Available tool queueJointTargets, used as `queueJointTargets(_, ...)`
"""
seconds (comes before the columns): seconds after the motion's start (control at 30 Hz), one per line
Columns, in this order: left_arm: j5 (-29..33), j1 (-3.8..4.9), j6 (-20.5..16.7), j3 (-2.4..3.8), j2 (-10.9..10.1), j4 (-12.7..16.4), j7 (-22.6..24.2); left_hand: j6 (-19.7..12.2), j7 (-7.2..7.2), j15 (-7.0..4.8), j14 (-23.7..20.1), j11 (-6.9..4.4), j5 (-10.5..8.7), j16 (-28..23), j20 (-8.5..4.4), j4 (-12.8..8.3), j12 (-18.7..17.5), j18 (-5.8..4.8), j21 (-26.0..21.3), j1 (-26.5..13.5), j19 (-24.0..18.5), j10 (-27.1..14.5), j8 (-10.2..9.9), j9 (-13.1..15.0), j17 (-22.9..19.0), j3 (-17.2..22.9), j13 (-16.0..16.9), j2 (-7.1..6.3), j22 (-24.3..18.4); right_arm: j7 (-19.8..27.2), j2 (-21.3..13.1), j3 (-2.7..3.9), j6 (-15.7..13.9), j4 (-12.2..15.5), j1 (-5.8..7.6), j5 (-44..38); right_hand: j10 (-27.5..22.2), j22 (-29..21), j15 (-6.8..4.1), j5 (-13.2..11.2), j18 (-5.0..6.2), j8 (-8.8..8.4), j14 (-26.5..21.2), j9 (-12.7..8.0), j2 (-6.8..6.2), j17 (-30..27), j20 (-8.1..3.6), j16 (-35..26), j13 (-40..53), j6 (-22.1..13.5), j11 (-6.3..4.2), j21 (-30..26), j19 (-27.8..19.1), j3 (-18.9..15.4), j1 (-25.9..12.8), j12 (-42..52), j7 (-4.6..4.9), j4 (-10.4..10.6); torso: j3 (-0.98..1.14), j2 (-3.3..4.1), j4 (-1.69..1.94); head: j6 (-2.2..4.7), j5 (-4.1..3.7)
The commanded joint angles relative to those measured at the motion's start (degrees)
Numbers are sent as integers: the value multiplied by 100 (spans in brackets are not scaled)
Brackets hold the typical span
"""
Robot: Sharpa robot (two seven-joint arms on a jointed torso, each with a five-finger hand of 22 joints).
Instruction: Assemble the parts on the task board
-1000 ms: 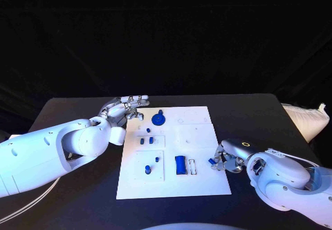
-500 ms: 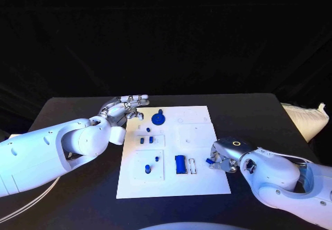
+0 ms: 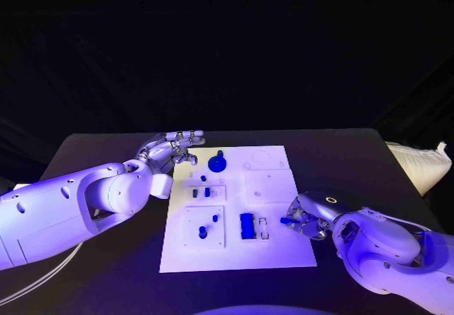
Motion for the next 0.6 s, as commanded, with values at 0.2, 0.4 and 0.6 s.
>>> queueJointTargets(0.2,18,2,108,2,12,12,16,-12,-1,7,-55,2,-16,-24,4,-33,38,64,-38,16,-48,-52,23,-1,-18,-12,-8,59,-6,-49,-4,11,-1030,165,73,1652,142,708,-12,100,-102,50,496,299,-361,986,0,39,-657,96,-47,55,259,852,-596,73,-46,-98,-6,1,3,-4,10)
queueJointTargets(0.4,18,2,109,2,12,15,16,-10,-1,6,-59,1,-16,-25,3,-45,45,65,-38,29,-49,-53,25,-1,-25,-8,-8,64,-6,-44,63,13,-1091,183,82,2064,172,736,-20,150,-108,53,503,343,-484,1018,-7,57,-619,127,-57,76,272,790,-889,121,-60,16,-5,0,-2,-11,21)
queueJointTargets(0.6,18,2,114,2,16,22,16,-10,-1,6,-59,1,-16,-25,3,-45,45,65,-38,29,-49,-53,25,-1,-25,-8,-8,64,-6,-64,204,12,-945,140,82,2265,228,796,-43,616,-122,75,515,406,-569,1078,-26,92,-535,210,-82,120,299,592,-1191,244,-94,148,-4,2,-5,-15,21)
